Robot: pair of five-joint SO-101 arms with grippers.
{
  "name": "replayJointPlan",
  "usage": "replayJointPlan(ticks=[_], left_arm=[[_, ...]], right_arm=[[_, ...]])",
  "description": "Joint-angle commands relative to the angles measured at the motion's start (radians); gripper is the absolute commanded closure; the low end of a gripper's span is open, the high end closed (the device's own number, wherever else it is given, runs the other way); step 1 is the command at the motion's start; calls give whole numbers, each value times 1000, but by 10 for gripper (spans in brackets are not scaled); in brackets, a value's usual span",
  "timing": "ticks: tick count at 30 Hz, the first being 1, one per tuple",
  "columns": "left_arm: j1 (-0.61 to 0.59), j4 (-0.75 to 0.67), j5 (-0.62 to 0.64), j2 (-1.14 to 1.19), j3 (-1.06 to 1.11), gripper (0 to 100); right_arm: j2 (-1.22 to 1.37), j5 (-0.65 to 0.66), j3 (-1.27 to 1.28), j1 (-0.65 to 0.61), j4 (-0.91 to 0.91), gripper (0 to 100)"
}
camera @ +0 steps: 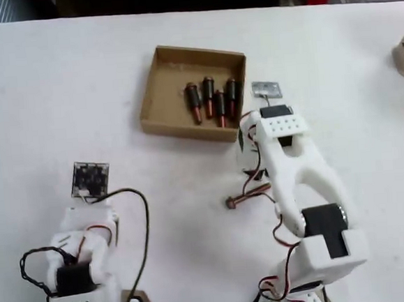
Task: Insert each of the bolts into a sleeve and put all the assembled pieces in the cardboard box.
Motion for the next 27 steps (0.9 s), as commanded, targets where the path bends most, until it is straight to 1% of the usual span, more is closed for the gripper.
replayJointPlan(ticks=[1,3,8,9,13,14,17,21,23,27], left_arm=[[-15,3,-12,-15,-3,973],[-15,3,-12,-15,-3,974],[-15,3,-12,-15,-3,974],[-15,3,-12,-15,-3,974],[-15,5,-12,-15,-3,974],[-15,5,-12,-15,-3,974],[-15,5,-12,-15,-3,974],[-15,5,-12,-15,-3,974],[-15,5,-12,-15,-3,973],[-15,5,-12,-15,-3,973]], right_arm=[[-54,54,-20,-10,-18,943],[-24,51,-18,-7,-47,961],[56,48,-26,-8,-54,933],[59,29,-26,-8,-54,929],[58,-155,-25,8,-50,903],[58,-170,-23,13,-50,897],[24,-170,-21,21,-50,891],[-91,-180,5,53,-33,892],[-148,-216,46,59,-36,893],[-182,-256,138,54,-148,893]])
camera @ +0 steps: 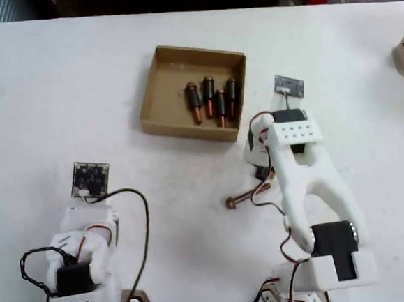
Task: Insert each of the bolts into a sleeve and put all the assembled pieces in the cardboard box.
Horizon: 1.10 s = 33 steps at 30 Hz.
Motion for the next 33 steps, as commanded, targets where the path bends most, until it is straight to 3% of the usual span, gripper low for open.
replayJointPlan(ticks=[1,8,17,33], left_arm=[[-15,5,-12,-15,-3,973],[-15,5,-12,-15,-3,973],[-15,5,-12,-15,-3,976],[-15,6,-12,-15,-3,976]], right_arm=[[-45,-23,48,4,-94,893],[35,-51,49,5,-151,895],[139,-78,25,2,-193,983],[188,-71,25,-25,-179,978]])
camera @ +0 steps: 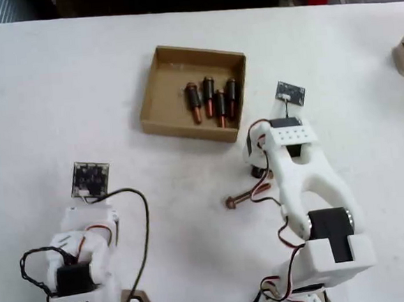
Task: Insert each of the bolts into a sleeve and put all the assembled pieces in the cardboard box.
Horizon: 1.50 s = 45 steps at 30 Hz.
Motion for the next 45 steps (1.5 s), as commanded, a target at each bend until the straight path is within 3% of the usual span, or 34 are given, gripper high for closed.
replayJointPlan(ticks=[1,5,11,19,21,24,28,32,38,45], left_arm=[[-15,6,-12,-15,-3,976],[-15,6,-12,-15,-3,976],[-15,6,-12,-15,-3,976],[-15,6,-12,-15,-3,976],[-15,6,-12,-15,-3,976],[-10,-2,-5,-15,-3,976],[-10,-107,-3,-15,-3,976],[-7,-137,5,-15,-3,976],[15,-199,163,-15,-34,973],[160,-97,176,-12,-227,975]], right_arm=[[24,18,-9,-25,1,967],[24,92,-9,-59,1,897],[24,89,-9,-54,-1,982],[12,104,-12,-51,41,982],[-45,175,-28,-50,120,982],[-186,381,-20,-16,234,981],[-354,571,69,73,260,981],[-475,586,192,147,226,981],[-610,612,302,248,214,981],[-616,651,347,274,177,981]])
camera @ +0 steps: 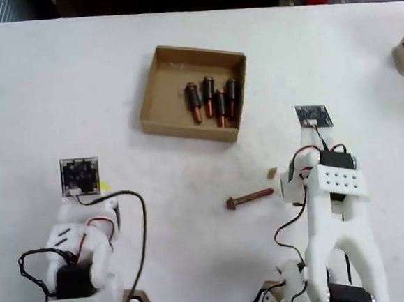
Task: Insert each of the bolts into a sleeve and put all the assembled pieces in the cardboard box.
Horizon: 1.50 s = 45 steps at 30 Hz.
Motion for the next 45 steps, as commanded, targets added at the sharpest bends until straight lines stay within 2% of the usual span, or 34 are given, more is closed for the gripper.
replayJointPlan(ticks=[1,5,9,12,19,24,29,33,36,45], left_arm=[[94,64,23,-12,-176,976],[107,100,92,28,-284,976],[133,95,107,222,-400,976],[197,98,129,412,-520,976],[432,74,377,696,-700,976],[650,-106,457,723,-638,973],[895,-456,601,727,-410,973],[984,-718,672,728,-245,976],[997,-769,674,728,-207,976],[1023,-772,675,774,-230,976]], right_arm=[[-10,12,-5,13,-27,981],[5,12,-8,12,-30,981],[4,12,-8,15,-30,981],[4,12,-8,19,-31,981],[13,12,-28,173,-31,981],[13,12,-2,300,-67,981],[13,12,35,386,-128,981],[13,12,37,386,-128,981],[13,12,37,383,-128,981],[13,12,37,383,-128,981]])
